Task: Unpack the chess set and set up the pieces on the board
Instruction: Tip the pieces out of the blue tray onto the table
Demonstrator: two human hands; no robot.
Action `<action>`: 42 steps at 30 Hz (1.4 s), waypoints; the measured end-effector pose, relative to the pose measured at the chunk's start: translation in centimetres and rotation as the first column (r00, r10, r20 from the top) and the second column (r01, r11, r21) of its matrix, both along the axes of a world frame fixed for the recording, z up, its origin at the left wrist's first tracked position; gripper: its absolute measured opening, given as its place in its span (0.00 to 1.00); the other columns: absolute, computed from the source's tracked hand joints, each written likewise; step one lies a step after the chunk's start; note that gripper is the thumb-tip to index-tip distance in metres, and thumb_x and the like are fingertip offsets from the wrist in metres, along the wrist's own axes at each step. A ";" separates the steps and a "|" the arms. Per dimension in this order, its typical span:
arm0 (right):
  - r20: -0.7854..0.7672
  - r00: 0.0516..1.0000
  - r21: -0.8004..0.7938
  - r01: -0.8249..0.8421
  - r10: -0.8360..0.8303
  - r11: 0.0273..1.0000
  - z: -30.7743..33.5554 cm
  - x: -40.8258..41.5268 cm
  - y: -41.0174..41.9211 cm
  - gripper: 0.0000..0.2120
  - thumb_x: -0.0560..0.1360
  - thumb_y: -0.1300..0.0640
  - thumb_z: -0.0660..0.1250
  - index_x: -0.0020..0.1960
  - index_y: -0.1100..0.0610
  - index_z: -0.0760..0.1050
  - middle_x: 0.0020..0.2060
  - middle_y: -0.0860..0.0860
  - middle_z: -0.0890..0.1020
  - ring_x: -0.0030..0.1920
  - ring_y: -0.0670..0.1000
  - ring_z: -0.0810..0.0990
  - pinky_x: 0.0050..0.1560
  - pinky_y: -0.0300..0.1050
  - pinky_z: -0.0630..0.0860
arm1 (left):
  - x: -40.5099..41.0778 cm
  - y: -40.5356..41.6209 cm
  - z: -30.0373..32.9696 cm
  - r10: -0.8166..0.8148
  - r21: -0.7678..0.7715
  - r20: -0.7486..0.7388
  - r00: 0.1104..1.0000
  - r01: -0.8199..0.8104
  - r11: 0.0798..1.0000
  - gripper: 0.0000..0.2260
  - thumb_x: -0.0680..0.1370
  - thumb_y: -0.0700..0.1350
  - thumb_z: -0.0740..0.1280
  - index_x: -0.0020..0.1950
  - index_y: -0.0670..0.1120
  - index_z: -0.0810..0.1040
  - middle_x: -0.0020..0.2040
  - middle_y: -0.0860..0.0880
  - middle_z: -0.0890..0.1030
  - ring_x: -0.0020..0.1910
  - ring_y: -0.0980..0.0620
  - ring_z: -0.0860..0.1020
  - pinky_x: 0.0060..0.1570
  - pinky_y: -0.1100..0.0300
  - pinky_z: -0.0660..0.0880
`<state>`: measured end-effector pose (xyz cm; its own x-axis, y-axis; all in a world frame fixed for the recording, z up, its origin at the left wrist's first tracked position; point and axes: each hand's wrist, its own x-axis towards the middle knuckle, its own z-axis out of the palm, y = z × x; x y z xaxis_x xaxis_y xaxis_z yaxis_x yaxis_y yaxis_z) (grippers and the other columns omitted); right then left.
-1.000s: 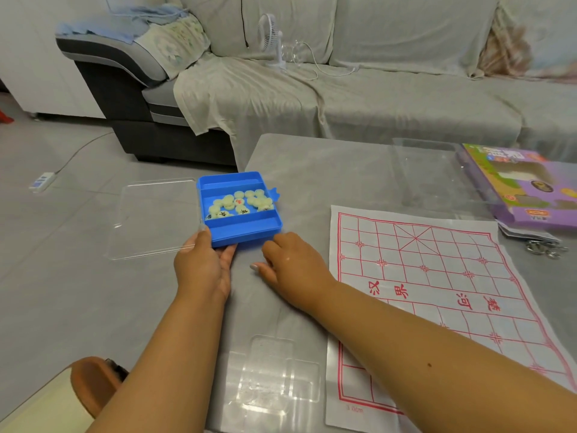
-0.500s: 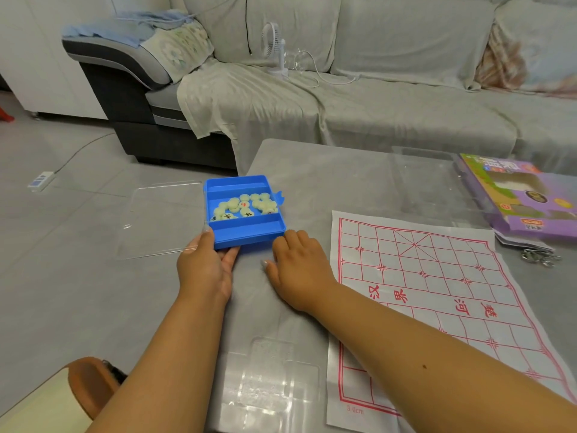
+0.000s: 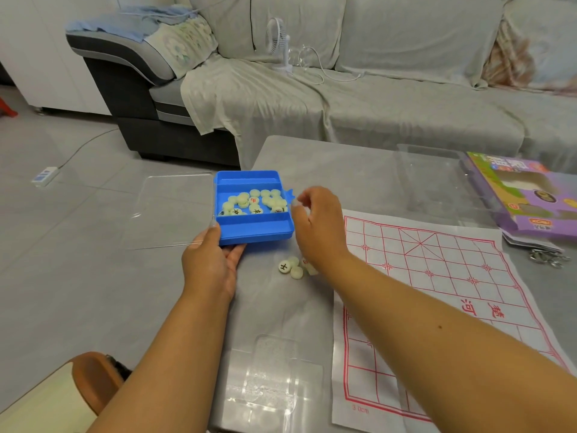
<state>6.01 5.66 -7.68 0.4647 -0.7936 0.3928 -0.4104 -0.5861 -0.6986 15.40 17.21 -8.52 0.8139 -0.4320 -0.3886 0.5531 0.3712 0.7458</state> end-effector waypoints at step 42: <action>-0.535 0.797 -0.058 -0.364 0.279 0.929 2.5 4.4 -2.5 0.08 0.76 0.54 0.59 0.38 0.55 0.66 0.30 0.49 0.70 0.34 0.51 0.69 0.32 0.44 0.63 | -1.8 -0.4 1.3 -0.034 0.047 0.053 0.998 0.032 0.998 0.05 0.80 0.40 0.63 0.49 0.42 0.77 0.50 0.42 0.81 0.48 0.47 0.83 0.42 0.53 0.82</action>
<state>10.37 3.13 -5.16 0.8487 -0.5131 0.1280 -0.4498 -0.8278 -0.3354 13.61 16.77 -7.24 0.8198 -0.4416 -0.3647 0.5232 0.3184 0.7905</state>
